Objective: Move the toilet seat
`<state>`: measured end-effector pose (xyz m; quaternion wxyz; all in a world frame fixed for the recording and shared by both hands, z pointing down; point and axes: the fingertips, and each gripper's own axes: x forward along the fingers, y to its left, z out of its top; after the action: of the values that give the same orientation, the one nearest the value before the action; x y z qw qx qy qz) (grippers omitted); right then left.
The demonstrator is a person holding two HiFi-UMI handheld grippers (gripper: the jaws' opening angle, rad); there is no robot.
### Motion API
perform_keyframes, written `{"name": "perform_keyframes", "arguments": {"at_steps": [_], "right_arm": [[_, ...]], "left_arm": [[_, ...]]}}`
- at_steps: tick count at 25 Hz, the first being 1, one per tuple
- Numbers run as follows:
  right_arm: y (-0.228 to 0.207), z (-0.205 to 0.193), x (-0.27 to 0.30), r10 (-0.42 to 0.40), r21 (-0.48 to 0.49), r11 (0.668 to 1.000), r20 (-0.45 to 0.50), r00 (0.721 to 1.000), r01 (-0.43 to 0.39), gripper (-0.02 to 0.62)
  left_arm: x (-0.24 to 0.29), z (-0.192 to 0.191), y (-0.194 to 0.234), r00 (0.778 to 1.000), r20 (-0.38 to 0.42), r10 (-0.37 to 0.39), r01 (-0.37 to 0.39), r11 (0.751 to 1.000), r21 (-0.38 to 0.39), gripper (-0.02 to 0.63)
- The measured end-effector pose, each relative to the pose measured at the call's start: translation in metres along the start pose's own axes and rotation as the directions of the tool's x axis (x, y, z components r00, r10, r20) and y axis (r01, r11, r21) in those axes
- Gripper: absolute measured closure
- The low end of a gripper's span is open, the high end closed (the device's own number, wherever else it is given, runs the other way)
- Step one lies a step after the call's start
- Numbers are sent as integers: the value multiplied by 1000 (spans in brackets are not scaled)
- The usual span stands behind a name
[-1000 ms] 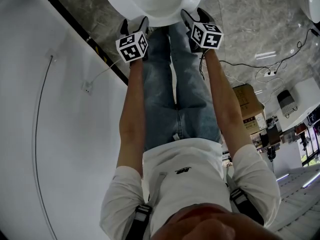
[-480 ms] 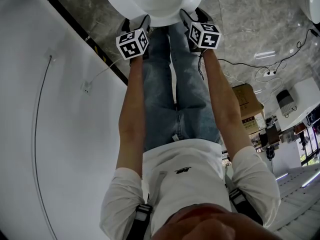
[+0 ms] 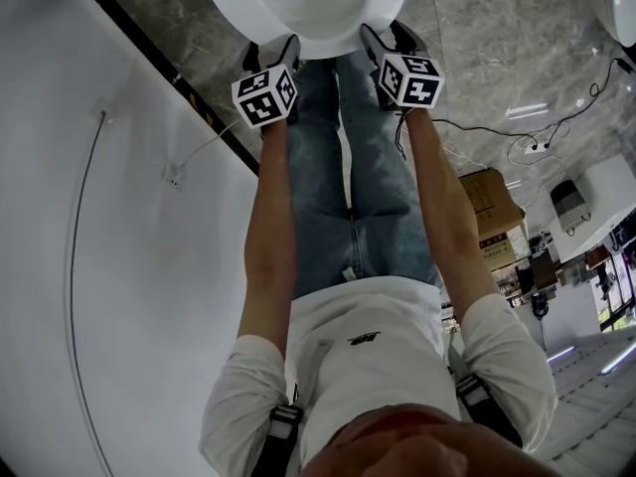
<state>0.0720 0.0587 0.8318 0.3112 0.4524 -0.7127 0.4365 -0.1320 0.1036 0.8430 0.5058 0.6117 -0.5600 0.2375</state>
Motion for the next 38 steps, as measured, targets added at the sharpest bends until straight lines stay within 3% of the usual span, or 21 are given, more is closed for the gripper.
{"name": "perform_keyframes", "arguments": {"at_steps": [38], "right_arm": [[29,50,-76,23,44,999,98,995,-27,341]], "left_arm": [[-71,44,-31,990,127,-54,59,998,-33,268]]}}
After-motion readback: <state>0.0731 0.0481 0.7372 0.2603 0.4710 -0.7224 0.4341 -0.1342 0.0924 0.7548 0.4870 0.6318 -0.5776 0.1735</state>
